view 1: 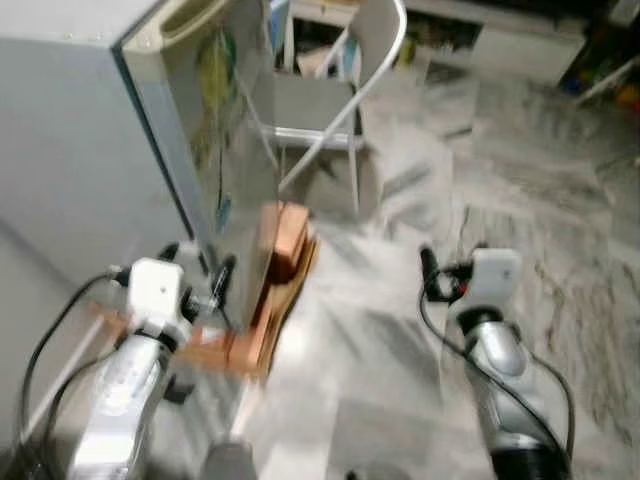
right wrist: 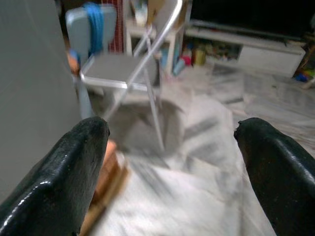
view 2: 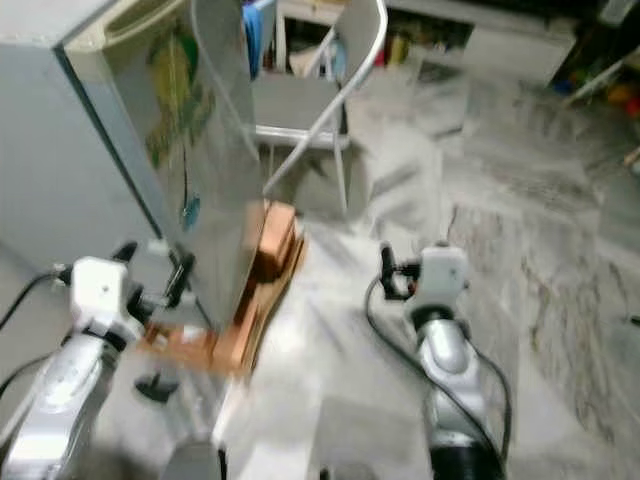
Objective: Restocking fridge
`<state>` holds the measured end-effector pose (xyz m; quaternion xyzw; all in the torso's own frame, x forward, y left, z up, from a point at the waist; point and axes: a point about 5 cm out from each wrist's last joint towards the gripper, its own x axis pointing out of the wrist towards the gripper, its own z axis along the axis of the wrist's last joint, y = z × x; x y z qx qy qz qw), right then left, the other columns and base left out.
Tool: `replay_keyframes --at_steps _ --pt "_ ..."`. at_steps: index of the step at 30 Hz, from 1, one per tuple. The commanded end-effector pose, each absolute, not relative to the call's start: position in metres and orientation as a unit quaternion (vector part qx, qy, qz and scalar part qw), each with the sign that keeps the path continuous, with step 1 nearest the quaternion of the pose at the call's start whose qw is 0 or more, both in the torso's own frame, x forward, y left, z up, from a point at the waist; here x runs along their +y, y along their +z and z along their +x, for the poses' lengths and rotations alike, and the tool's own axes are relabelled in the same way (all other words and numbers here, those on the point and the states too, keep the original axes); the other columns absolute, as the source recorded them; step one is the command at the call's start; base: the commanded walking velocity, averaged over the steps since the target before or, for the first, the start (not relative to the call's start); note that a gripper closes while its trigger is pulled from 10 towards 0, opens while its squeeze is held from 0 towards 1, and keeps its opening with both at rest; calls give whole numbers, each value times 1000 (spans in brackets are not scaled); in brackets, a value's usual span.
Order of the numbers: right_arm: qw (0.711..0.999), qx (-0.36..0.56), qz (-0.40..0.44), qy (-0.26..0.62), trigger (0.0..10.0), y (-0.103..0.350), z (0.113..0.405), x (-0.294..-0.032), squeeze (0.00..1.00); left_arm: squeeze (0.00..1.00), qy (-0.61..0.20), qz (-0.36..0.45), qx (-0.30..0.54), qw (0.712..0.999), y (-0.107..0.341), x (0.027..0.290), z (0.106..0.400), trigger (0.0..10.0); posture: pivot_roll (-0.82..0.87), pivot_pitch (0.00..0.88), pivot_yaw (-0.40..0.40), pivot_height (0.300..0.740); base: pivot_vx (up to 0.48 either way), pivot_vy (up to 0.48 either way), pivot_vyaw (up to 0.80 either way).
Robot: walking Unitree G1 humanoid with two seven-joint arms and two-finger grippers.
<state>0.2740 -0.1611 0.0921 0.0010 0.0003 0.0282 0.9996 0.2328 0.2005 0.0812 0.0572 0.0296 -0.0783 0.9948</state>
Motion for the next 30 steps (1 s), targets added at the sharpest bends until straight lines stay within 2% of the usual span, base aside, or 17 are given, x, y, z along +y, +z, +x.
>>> replay_keyframes --at_steps 1,14,24,30 --pt "1000 21 -12 3 10000 84 268 -179 0 0 -93 57 16 994 87 191 236 10000 47 112 -60 740 0 0 0" --pt "1000 22 -12 2 10000 83 268 -178 0 0 -68 65 18 995 90 196 247 10000 49 121 -60 740 0 0 0" --pt "1000 19 -13 -1 10000 85 270 -178 0 0 -48 67 6 997 102 199 287 10000 35 122 -55 740 0 0 0" --pt "1000 18 -9 -6 10000 86 267 -180 0 0 -10 70 6 997 109 204 311 10000 13 131 -53 740 0 0 0"
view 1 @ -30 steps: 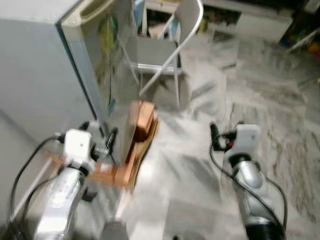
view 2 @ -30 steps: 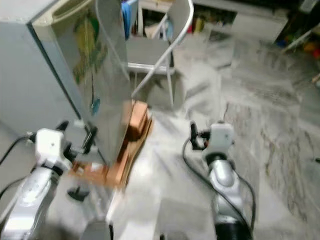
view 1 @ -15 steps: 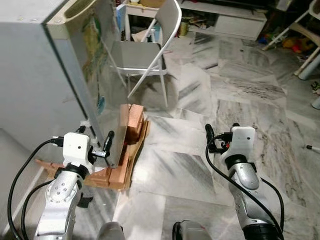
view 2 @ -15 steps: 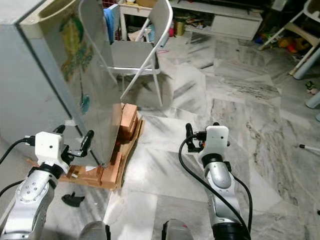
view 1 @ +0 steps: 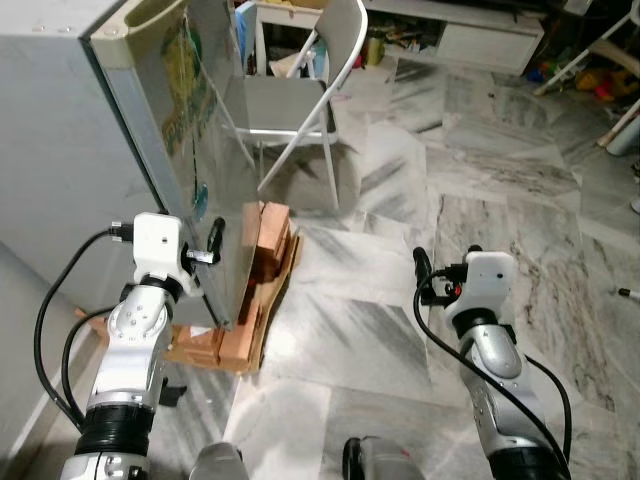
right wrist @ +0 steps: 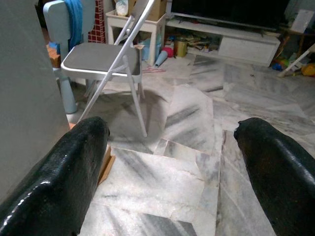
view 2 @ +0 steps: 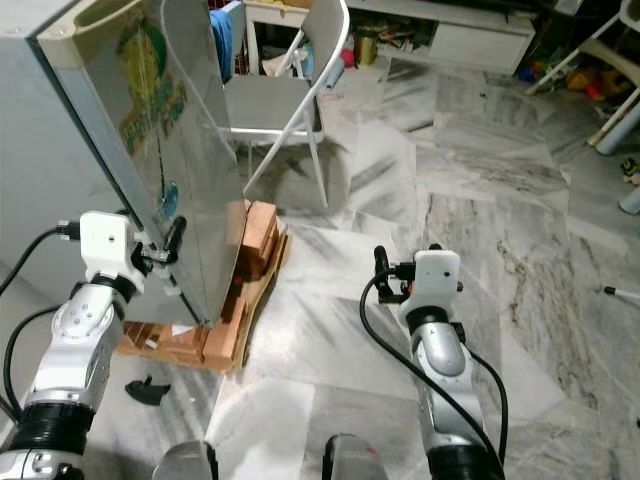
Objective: Restocking fridge
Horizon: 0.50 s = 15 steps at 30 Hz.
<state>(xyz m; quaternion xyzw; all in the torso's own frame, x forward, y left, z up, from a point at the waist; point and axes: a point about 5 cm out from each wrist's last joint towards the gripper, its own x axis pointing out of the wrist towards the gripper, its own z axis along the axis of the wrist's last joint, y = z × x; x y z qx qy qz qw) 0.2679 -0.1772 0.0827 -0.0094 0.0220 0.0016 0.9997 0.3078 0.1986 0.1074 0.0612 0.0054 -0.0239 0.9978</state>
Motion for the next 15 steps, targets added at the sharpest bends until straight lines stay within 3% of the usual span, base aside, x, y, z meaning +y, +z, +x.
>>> replay_keyframes --at_steps 1,9,15 --pt "1000 18 -9 -6 10000 87 267 -180 0 0 -6 72 4 997 110 204 314 10000 13 131 -53 740 0 0 0" --pt "1000 19 -3 -7 10000 86 261 -181 0 0 12 70 -1 997 115 204 334 10000 -4 123 -39 740 0 0 0" --pt "1000 25 -4 -3 10000 84 260 -180 0 0 -6 61 3 998 111 189 341 10000 -7 124 -39 740 0 0 0"
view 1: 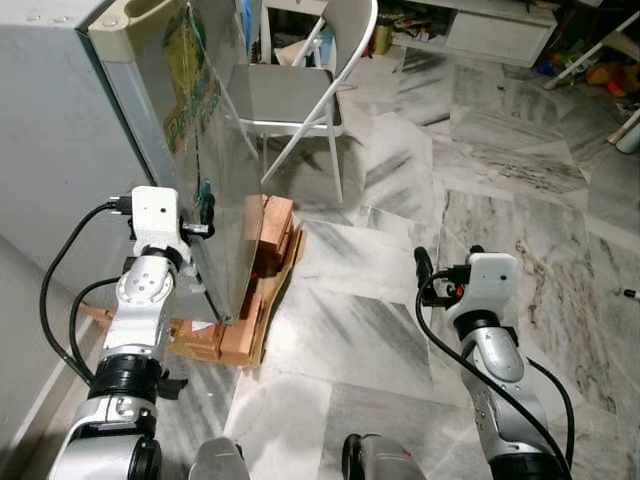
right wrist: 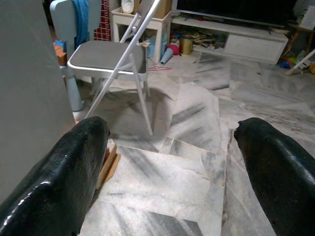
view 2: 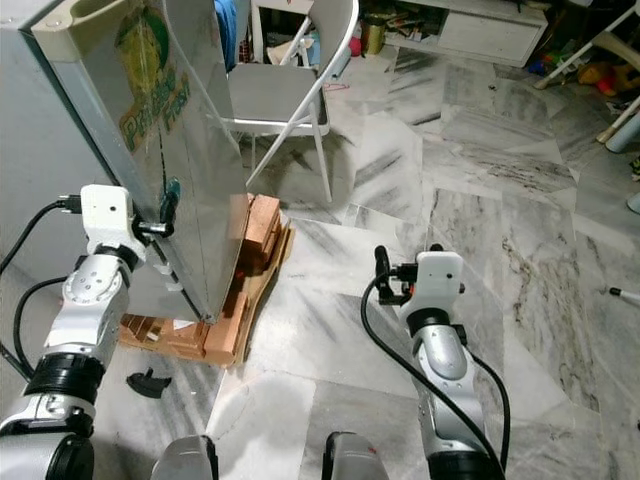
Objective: Restocking fridge
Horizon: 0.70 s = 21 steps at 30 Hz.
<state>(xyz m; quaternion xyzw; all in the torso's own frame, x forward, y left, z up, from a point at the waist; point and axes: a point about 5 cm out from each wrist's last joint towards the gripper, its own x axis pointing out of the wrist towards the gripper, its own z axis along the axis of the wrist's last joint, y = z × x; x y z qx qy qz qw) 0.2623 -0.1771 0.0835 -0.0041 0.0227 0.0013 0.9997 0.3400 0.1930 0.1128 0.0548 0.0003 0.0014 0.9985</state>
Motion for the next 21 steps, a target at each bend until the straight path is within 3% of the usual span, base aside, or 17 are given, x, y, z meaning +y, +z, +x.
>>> replay_keyframes --at_steps 1,12,21 --pt "1000 25 -4 -3 10000 84 260 -180 0 0 -8 60 4 998 110 187 342 10000 -7 124 -39 740 0 0 0" --pt "999 39 -17 19 10000 80 252 -184 0 0 -29 62 3 998 124 166 366 10000 -14 120 -42 740 0 0 0" --pt "999 49 -18 16 10000 77 245 -187 0 0 8 68 21 997 119 179 368 10000 -21 124 -36 740 0 0 0"
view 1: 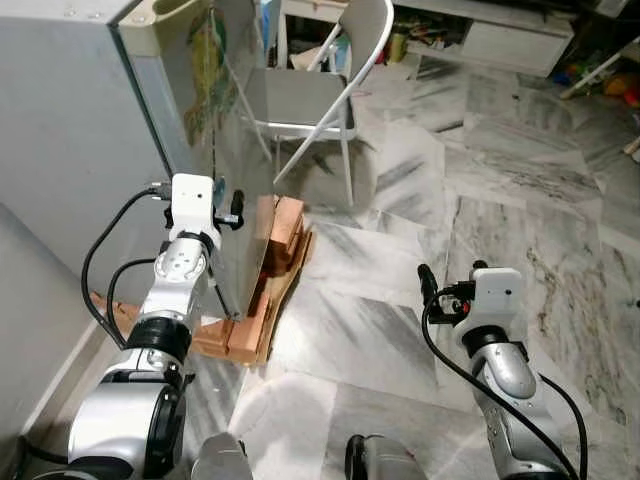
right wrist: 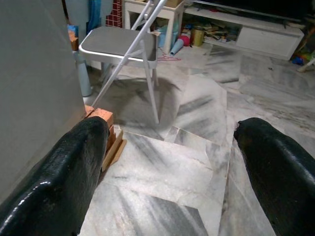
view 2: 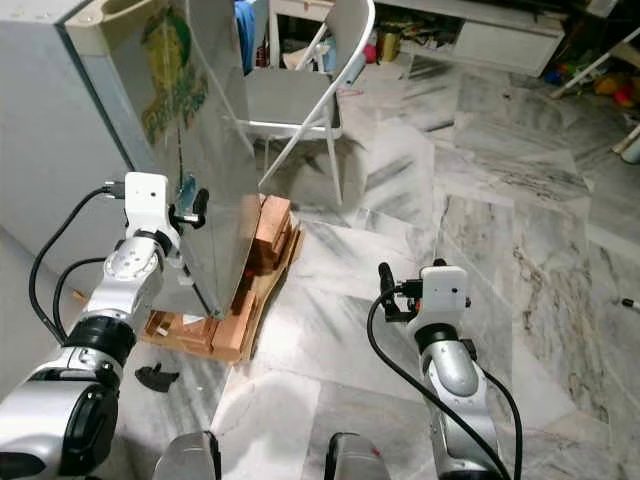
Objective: Restocking fridge
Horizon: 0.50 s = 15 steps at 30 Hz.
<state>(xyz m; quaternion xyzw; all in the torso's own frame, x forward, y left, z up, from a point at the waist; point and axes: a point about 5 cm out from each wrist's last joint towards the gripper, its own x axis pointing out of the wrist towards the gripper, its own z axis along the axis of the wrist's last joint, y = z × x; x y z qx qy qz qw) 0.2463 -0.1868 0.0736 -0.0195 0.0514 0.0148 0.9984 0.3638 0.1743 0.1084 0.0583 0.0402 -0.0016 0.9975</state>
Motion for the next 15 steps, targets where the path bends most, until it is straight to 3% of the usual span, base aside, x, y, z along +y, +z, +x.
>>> replay_keyframes --at_steps 1,7,15 --pt "998 49 -17 17 10000 77 245 -187 0 0 11 70 22 997 118 180 368 10000 -18 124 -37 740 0 0 0" --pt "998 53 -15 30 10000 76 246 -184 0 0 60 102 34 992 116 196 366 10000 -13 126 -41 740 0 0 0" --pt "996 72 -24 47 10000 69 231 -189 0 0 56 97 27 993 116 200 365 10000 -18 130 -41 740 0 0 0"
